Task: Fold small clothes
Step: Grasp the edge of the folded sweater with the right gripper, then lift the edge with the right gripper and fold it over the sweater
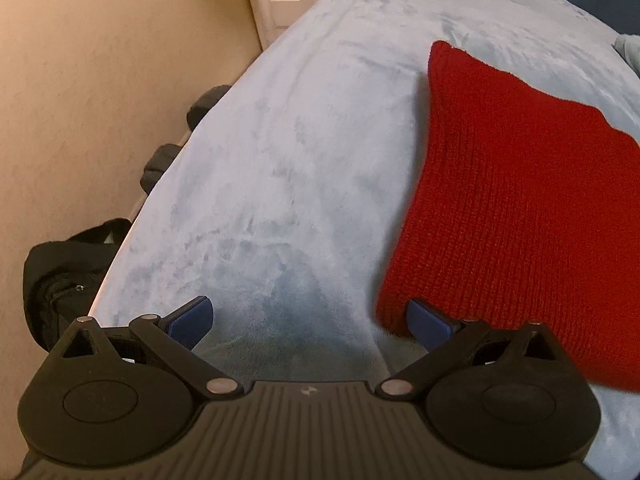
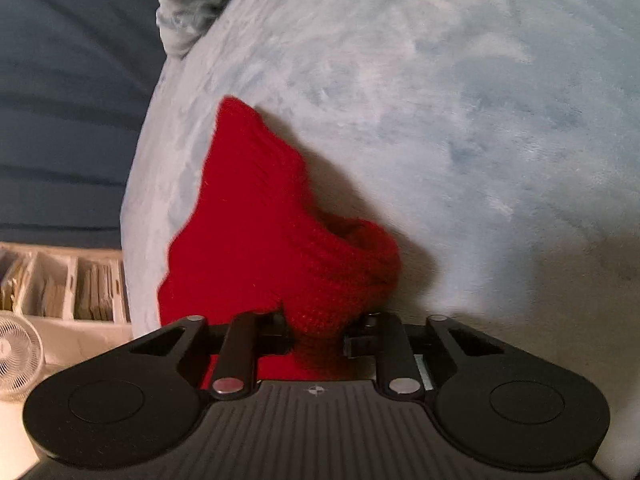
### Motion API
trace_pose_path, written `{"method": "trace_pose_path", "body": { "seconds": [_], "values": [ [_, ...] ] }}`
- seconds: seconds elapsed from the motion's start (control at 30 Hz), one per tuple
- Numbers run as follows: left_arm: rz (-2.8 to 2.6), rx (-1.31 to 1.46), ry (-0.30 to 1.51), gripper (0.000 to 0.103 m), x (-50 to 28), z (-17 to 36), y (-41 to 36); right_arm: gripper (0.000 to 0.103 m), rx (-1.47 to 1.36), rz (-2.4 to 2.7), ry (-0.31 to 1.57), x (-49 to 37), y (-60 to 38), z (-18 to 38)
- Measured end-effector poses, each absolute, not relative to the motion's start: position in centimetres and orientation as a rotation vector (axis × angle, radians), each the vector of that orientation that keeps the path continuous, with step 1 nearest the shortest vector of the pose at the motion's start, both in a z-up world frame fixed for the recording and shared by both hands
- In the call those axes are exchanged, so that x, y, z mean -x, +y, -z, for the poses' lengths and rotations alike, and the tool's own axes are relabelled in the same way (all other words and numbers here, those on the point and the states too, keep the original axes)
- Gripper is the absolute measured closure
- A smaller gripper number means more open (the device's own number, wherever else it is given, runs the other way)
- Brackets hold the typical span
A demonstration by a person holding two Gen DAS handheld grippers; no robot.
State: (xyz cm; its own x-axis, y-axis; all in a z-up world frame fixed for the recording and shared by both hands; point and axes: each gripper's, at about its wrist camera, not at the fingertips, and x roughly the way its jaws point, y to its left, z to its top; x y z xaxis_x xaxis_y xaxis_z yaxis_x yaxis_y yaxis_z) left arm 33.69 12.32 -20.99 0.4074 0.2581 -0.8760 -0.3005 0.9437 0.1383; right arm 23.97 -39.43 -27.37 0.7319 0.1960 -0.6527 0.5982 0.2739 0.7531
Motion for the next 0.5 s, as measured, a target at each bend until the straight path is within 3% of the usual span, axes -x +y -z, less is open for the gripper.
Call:
{"method": "trace_pose_path", "body": {
  "seconds": [0.2,0.5],
  "values": [
    [-0.447,0.043,1.032,0.000,-32.5,20.1,13.3,0.085,-1.212,0.316,0.731,-24.2,-38.7,25.2],
    [-0.340,-0.005,1.120,0.000,-33.5,23.1,13.3,0.082,-1.153,0.414,0.811,-24.9,-38.1,26.4]
  ]
}}
